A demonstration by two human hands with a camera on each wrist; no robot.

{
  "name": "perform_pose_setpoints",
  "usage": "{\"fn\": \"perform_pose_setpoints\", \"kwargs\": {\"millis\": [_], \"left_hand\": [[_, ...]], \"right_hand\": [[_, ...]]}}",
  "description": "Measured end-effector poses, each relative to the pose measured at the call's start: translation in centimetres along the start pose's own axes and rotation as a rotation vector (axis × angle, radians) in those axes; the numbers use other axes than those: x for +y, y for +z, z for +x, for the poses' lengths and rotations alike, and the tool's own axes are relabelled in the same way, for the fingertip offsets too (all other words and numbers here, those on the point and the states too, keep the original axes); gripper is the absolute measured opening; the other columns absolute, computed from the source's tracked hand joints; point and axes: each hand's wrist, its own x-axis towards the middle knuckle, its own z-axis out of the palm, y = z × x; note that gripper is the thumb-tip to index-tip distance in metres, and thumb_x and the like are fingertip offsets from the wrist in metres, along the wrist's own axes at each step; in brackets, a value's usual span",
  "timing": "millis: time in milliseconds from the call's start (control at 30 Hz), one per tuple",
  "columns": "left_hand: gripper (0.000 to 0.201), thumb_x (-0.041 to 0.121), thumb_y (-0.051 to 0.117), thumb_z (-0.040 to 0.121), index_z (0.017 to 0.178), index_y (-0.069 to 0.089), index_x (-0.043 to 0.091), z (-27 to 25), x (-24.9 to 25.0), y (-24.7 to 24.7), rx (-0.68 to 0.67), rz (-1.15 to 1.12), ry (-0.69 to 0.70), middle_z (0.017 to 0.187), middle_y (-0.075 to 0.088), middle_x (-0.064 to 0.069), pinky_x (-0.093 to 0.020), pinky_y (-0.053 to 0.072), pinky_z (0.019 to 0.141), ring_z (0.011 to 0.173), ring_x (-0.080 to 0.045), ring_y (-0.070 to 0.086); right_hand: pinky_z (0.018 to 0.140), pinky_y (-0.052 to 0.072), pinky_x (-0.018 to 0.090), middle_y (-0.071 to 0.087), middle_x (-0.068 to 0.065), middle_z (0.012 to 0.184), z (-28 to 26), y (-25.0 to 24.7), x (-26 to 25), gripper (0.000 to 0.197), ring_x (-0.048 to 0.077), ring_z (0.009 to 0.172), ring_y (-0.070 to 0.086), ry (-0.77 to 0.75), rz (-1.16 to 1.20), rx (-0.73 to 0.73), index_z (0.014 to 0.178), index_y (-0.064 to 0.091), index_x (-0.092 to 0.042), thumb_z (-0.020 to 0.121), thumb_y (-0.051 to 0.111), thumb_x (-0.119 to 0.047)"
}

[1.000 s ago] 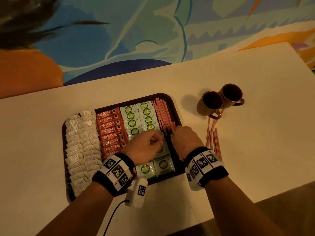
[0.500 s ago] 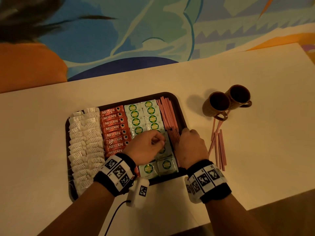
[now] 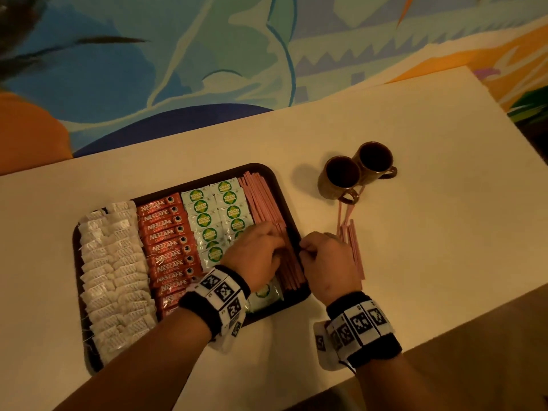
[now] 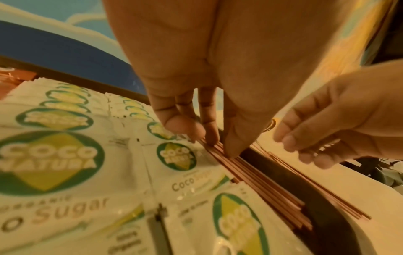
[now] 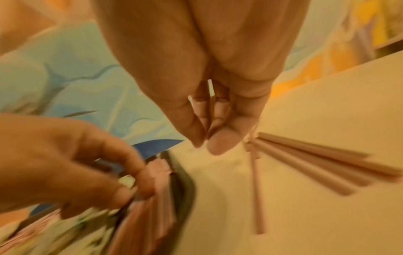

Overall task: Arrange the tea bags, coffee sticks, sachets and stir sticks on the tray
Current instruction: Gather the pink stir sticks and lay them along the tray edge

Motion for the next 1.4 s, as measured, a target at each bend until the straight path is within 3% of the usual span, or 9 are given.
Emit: {"fn": "perform_pose_setpoints", "kwargs": {"millis": [133, 233, 400, 533, 700, 967, 1200, 1300, 1400], "left_hand": [[0.017, 0.022, 0.063, 0.095, 0.109, 0.073, 0.026, 0.0, 0.3, 0.1, 0.017, -0.005, -0.027, 0.109, 0.051, 0.012, -0.028, 0.051, 0.089, 0.102, -0.008, 0.048], [0.016, 0.023, 0.064, 0.096, 0.110, 0.071, 0.026, 0.7, 1.5, -0.5, 0.054, -0.090, -0.055, 0.112, 0.050, 0.013, -0.025, 0.051, 0.091, 0.103, -0.006, 0.052], [0.021, 0.024, 0.062, 0.098, 0.118, 0.067, 0.027, 4.4, 5.7, -0.3, 0.002, -0.142, -0.003, 0.118, 0.055, 0.009, -0.030, 0.054, 0.090, 0.098, -0.007, 0.057], [0.037, 0.017, 0.058, 0.099, 0.135, 0.058, 0.024, 7.5, 9.2, 1.3, -0.145, -0.059, 0.127, 0.137, 0.051, 0.005, -0.032, 0.048, 0.105, 0.122, -0.014, 0.055], [0.062, 0.007, 0.053, 0.099, 0.156, 0.032, 0.018, 9.1, 11.5, 3.1, -0.263, 0.175, 0.130, 0.167, 0.014, 0.002, -0.033, 0.027, 0.121, 0.153, -0.019, 0.020], [0.037, 0.003, 0.062, 0.092, 0.126, 0.058, 0.017, 8.6, 11.7, 3.6, -0.118, -0.035, 0.058, 0.138, 0.043, 0.000, -0.032, 0.047, 0.107, 0.122, -0.018, 0.053], [0.023, 0.016, 0.062, 0.096, 0.118, 0.061, 0.023, 8.0, 10.5, 3.2, -0.018, -0.244, -0.120, 0.123, 0.058, 0.002, -0.032, 0.054, 0.096, 0.110, -0.015, 0.060], [0.021, 0.029, 0.056, 0.102, 0.120, 0.063, 0.023, 7.8, 9.9, 2.8, -0.083, -0.343, -0.188, 0.118, 0.066, 0.005, -0.034, 0.054, 0.095, 0.108, -0.014, 0.063], [0.047, 0.067, 0.047, 0.090, 0.111, 0.068, 0.031, 7.3, 10.0, 2.8, -0.235, -0.651, -0.282, 0.110, 0.073, 0.007, -0.045, 0.055, 0.097, 0.105, -0.016, 0.068]], "right_hand": [[0.081, 0.046, 0.029, 0.062, 0.004, 0.102, -0.4, -2.8, 4.0, 0.018, 0.023, 0.092, 0.060, 0.277, 0.020, 0.161, 0.111, 0.069, -0.012, 0.094, 0.067, -0.018], [0.087, 0.048, 0.036, 0.058, 0.012, 0.118, -0.6, -3.5, 6.4, 0.042, 0.031, 0.104, 0.060, 0.445, -0.020, 0.126, 0.124, 0.061, -0.007, 0.094, 0.069, -0.035], [0.083, 0.045, 0.034, 0.051, 0.005, 0.106, -0.5, -2.8, 6.5, 0.041, 0.030, 0.103, 0.058, 0.418, -0.030, 0.101, 0.118, 0.061, -0.009, 0.094, 0.070, -0.040], [0.079, 0.047, 0.036, 0.059, 0.013, 0.105, -0.2, -2.7, 6.4, 0.025, 0.032, 0.098, 0.058, 0.338, -0.119, 0.094, 0.109, 0.063, -0.005, 0.100, 0.062, -0.029], [0.071, 0.036, 0.030, 0.060, 0.010, 0.105, -0.2, -2.7, 7.3, 0.018, 0.029, 0.094, 0.060, 0.394, -0.126, 0.100, 0.108, 0.062, -0.008, 0.104, 0.050, -0.022], [0.071, 0.040, 0.031, 0.061, 0.012, 0.111, 1.0, -2.3, 7.0, 0.032, 0.029, 0.101, 0.062, 0.450, -0.184, 0.020, 0.114, 0.055, -0.008, 0.110, 0.038, -0.035], [0.074, 0.041, 0.032, 0.058, 0.012, 0.110, 1.2, -3.1, 6.9, 0.034, 0.026, 0.091, 0.054, 0.413, -0.247, -0.049, 0.116, 0.056, -0.006, 0.108, 0.040, -0.035], [0.065, 0.040, 0.024, 0.059, 0.004, 0.095, 1.0, -3.9, 7.1, 0.023, 0.018, 0.080, 0.058, 0.526, 0.034, 0.026, 0.107, 0.060, -0.009, 0.102, 0.056, -0.030], [0.051, 0.036, 0.018, 0.068, 0.001, 0.088, 0.8, -3.9, 6.5, 0.022, 0.008, 0.068, 0.058, 0.485, 0.207, 0.048, 0.099, 0.068, -0.012, 0.099, 0.060, -0.033]]}}
